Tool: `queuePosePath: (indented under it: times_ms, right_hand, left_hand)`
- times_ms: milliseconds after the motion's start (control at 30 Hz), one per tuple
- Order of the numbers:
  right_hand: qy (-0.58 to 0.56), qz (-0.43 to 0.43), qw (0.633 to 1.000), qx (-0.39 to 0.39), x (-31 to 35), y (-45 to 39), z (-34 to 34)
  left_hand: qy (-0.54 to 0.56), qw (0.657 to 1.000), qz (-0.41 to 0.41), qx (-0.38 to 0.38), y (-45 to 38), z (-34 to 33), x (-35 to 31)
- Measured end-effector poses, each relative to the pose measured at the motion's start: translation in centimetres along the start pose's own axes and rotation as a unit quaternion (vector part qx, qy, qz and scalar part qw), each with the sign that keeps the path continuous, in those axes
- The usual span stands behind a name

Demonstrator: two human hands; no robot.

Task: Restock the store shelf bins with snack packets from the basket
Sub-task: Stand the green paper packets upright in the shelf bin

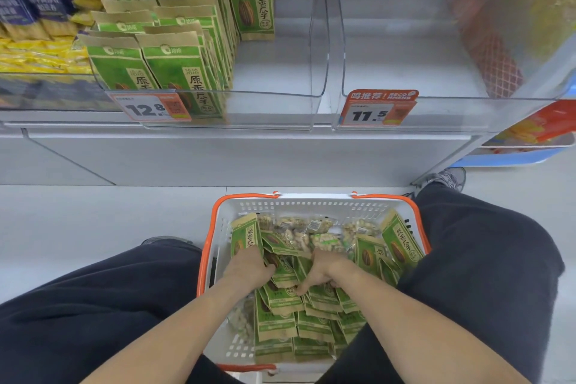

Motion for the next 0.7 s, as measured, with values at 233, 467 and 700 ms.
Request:
queuePosePath:
  times_ms: [233,467,700]
  right_hand:
    - [-0.061,-0.023,0.998,-0.007,-0.9,1.0,0.5]
    - [-0.246,-0.077,0.966,0.033,-2.8,1.3,1.8]
    - [-0.312,-0.052,0.947,-0.055,-3.9,3.3,6.2]
  left_hand:
    - [0.012,1.0,-0.007,-0.003,1.0,0.5,-1.2]
    - [0.111,0.994,0.0,-0.023,1.9,2.9,-3.1]
    - [0.322,0.944,0.046,0.045,3.5,2.2,-6.2]
Point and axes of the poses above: each hand's wrist, its own y-axis away from the middle knuckle, its own z-axis out of the back of the hand, x = y × z, the point moved 10 cm from there along -y, towards the middle knuckle, and after that the axes turned 15 degrees about -x, right-handed, at the moved point
